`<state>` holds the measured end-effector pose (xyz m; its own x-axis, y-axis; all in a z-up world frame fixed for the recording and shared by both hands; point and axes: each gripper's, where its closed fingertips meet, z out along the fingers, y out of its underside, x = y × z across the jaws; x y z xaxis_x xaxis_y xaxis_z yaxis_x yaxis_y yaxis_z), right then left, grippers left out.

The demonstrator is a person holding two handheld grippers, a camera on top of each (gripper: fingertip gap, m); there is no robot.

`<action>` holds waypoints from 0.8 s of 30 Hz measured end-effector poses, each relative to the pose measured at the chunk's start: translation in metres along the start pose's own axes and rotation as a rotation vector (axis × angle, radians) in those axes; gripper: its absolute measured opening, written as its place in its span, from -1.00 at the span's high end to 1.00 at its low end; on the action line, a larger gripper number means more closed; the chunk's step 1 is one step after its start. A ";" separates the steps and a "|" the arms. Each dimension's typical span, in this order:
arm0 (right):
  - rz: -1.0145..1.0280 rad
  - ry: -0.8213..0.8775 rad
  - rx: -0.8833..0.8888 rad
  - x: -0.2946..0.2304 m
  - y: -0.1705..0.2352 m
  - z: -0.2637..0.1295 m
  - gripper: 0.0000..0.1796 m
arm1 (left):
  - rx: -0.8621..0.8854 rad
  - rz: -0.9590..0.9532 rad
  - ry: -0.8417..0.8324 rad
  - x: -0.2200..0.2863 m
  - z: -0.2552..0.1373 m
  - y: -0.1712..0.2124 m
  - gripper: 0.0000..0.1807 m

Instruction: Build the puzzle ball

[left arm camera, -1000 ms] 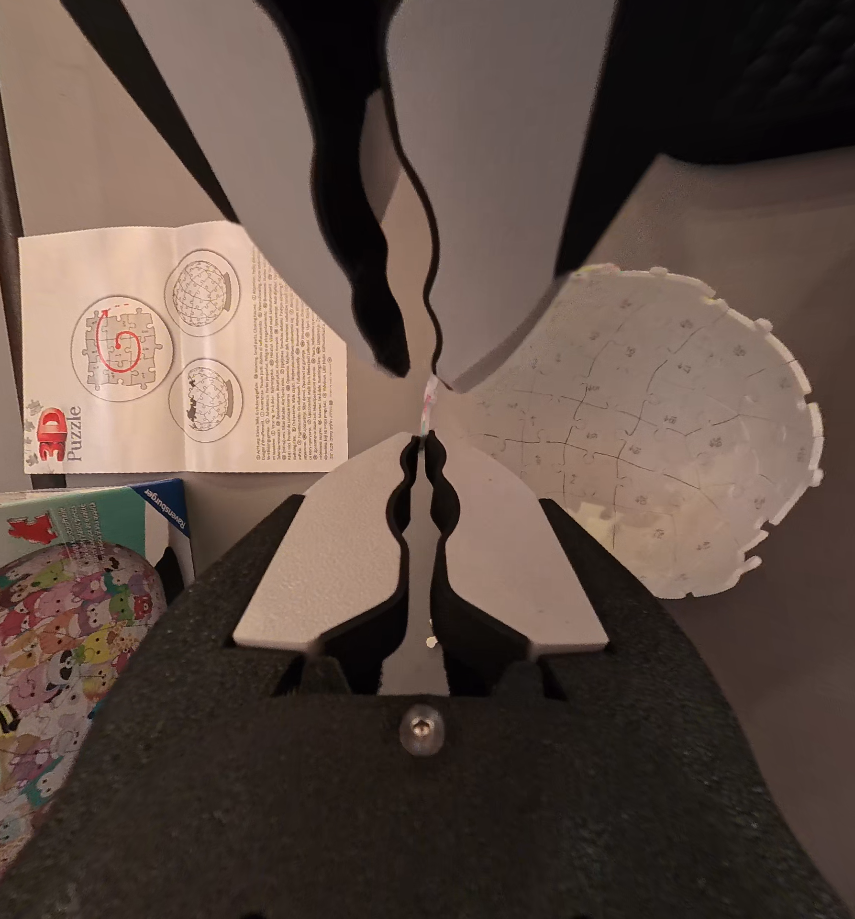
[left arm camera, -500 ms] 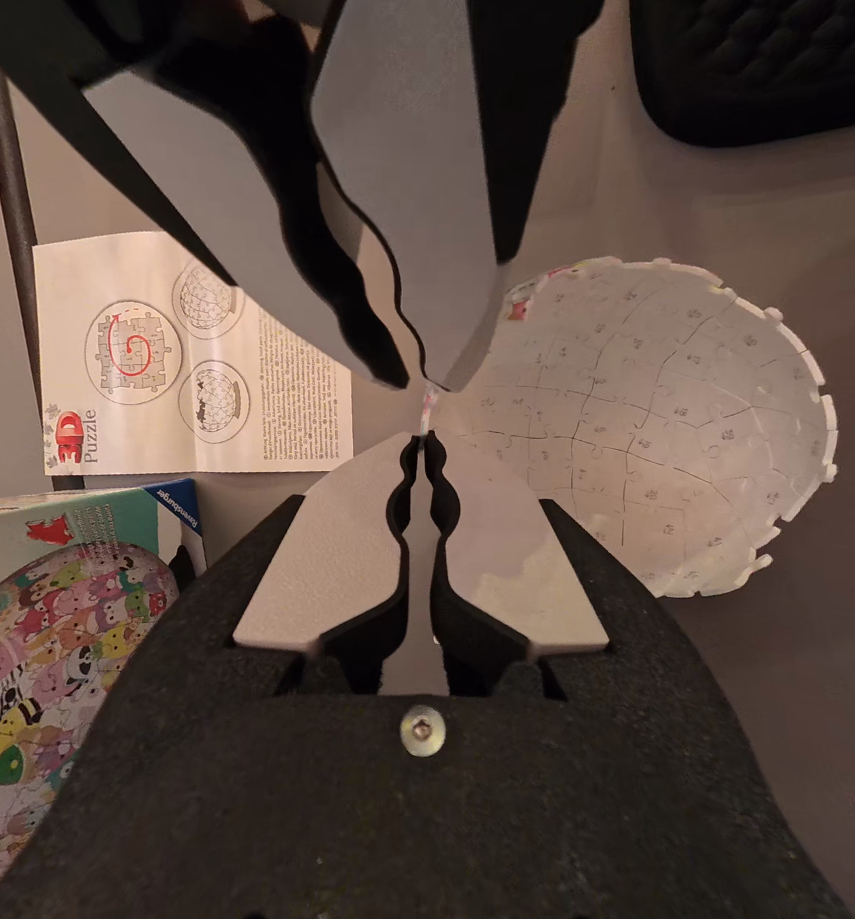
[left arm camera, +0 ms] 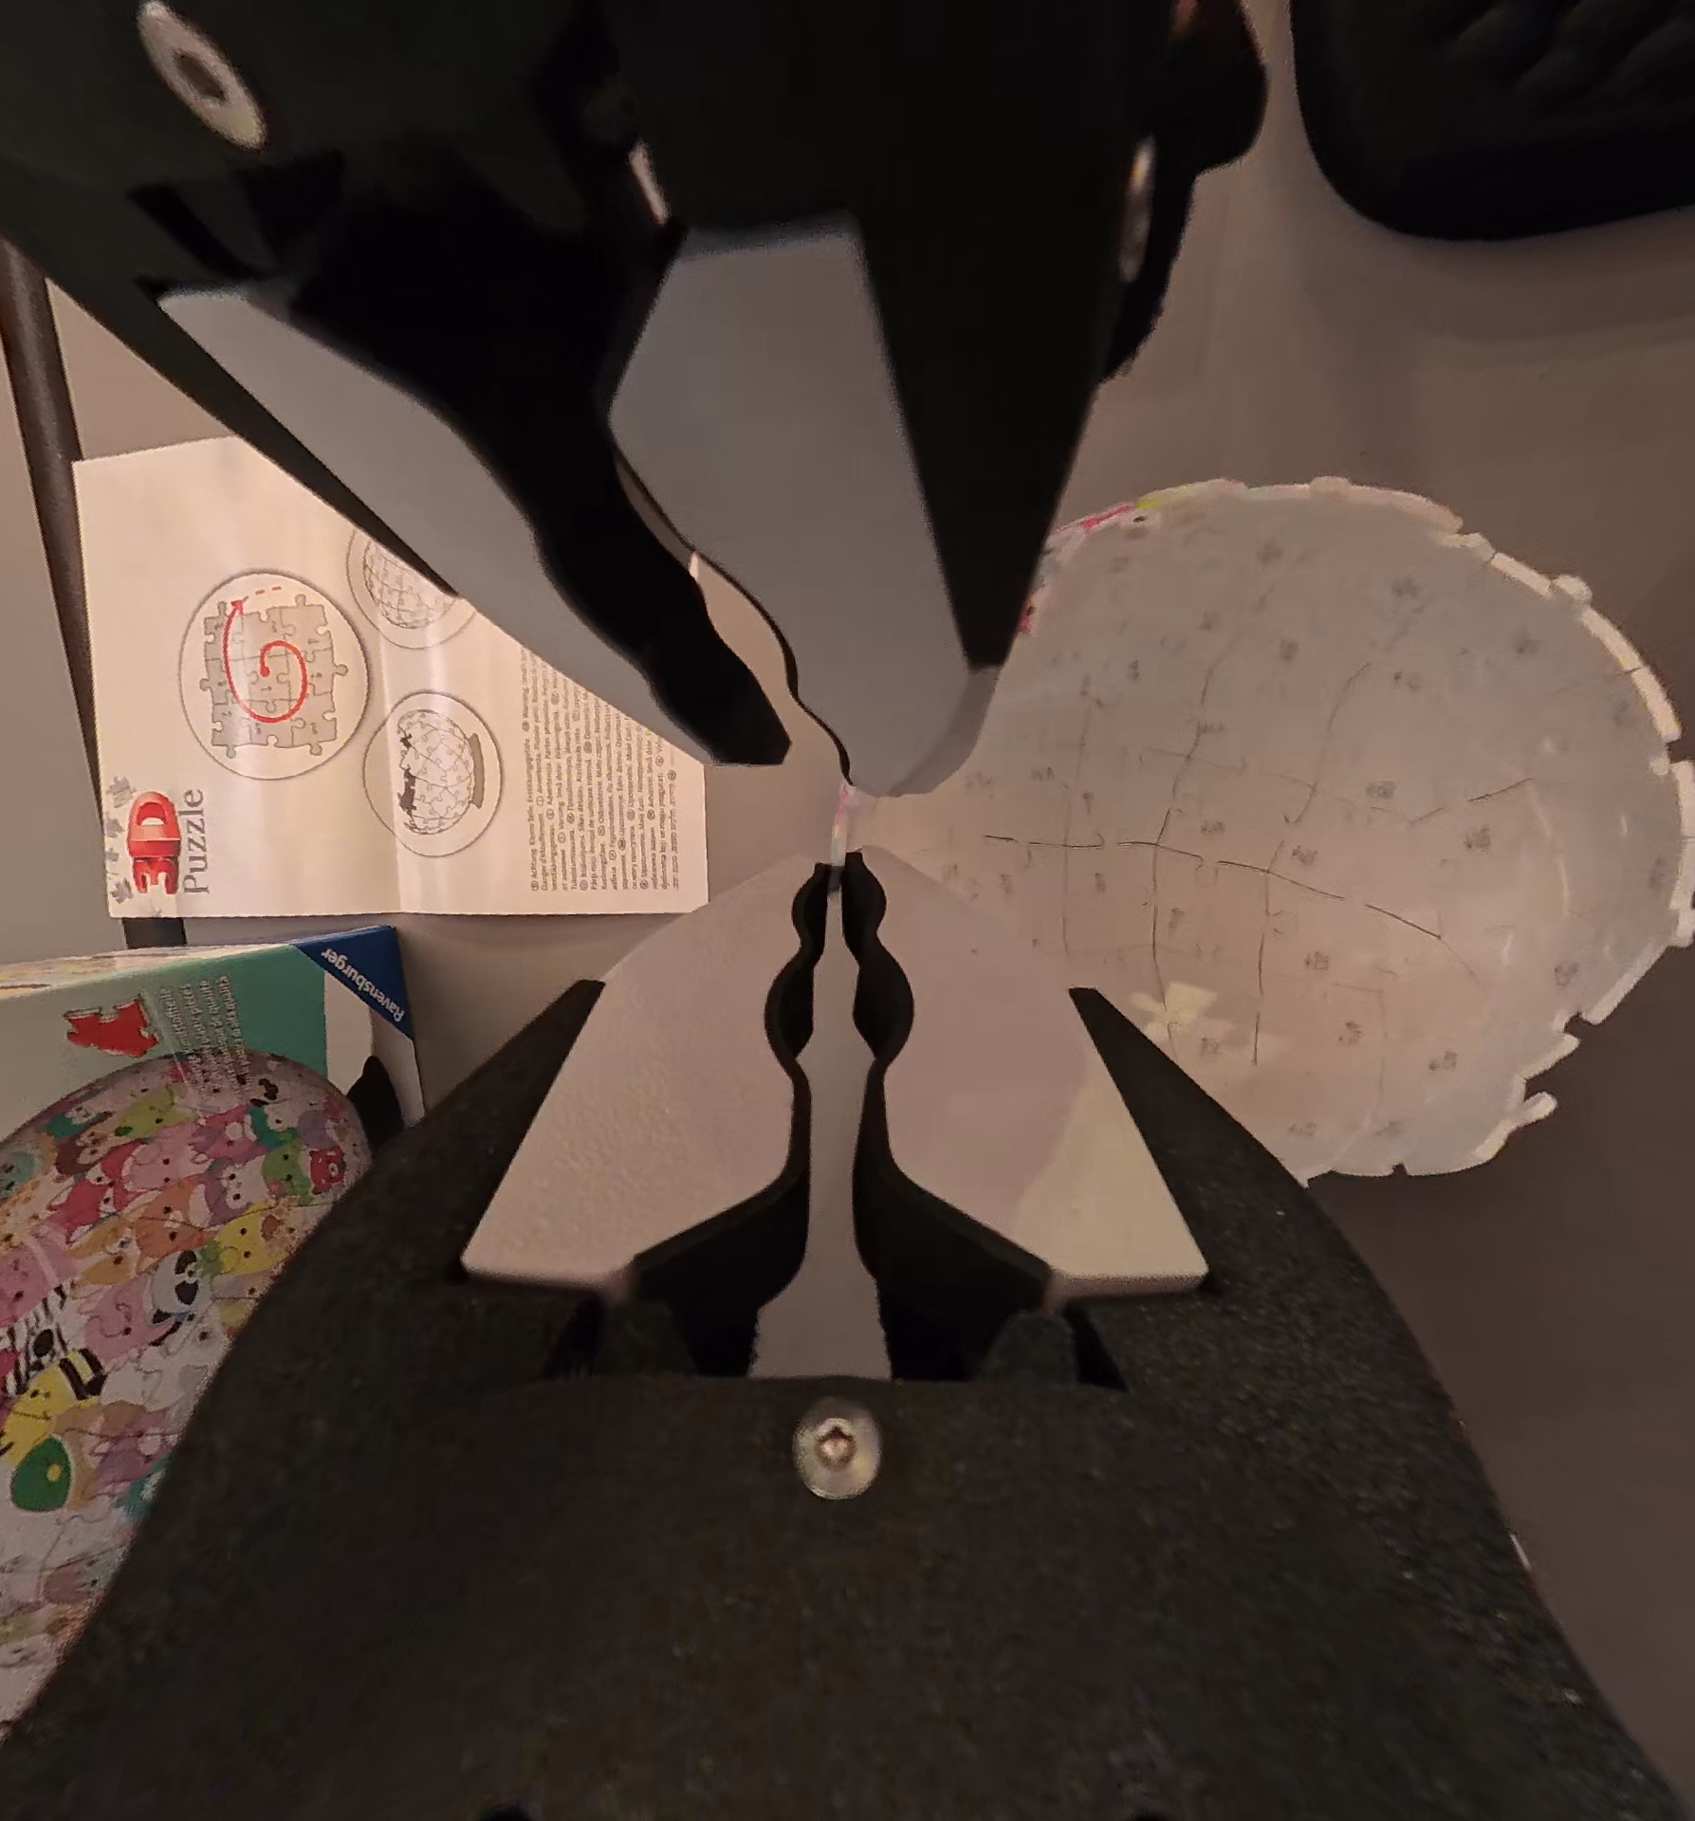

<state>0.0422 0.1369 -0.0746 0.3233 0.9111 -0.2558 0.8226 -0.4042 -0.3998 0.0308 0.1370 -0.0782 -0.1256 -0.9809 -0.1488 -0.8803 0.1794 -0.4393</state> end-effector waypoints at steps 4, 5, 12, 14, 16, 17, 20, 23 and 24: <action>-0.003 0.043 -0.022 -0.002 -0.001 0.001 0.78 | -0.009 -0.009 -0.002 0.000 0.000 0.002 0.97; -0.010 0.058 -0.034 -0.002 -0.001 0.002 0.79 | -0.009 -0.009 -0.002 0.000 0.000 0.002 0.97; -0.041 0.106 -0.066 -0.002 -0.003 0.003 0.85 | -0.023 -0.002 -0.014 0.000 0.000 0.004 0.97; -0.037 0.121 -0.060 -0.001 -0.004 0.002 0.85 | -0.025 0.002 -0.024 -0.001 0.000 0.004 0.97; -0.024 0.116 -0.049 -0.002 -0.004 0.003 0.86 | -0.024 -0.002 -0.022 -0.001 0.000 0.004 0.97; -0.023 0.115 -0.046 -0.002 -0.005 0.004 0.86 | -0.023 -0.004 -0.022 -0.001 0.000 0.004 0.97; -0.016 0.112 -0.070 -0.001 -0.002 0.003 0.83 | -0.016 -0.009 -0.019 -0.001 0.000 0.003 0.97; 0.006 0.106 -0.078 0.000 -0.002 0.004 0.79 | -0.019 -0.011 -0.019 -0.001 0.000 0.003 0.97; 0.012 0.103 -0.082 0.000 -0.002 0.004 0.79 | -0.020 -0.013 -0.018 -0.001 0.000 0.003 0.97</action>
<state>0.0388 0.1371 -0.0774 0.3763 0.9113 -0.1673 0.8526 -0.4112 -0.3225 0.0283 0.1383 -0.0797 -0.1062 -0.9815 -0.1591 -0.8905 0.1651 -0.4239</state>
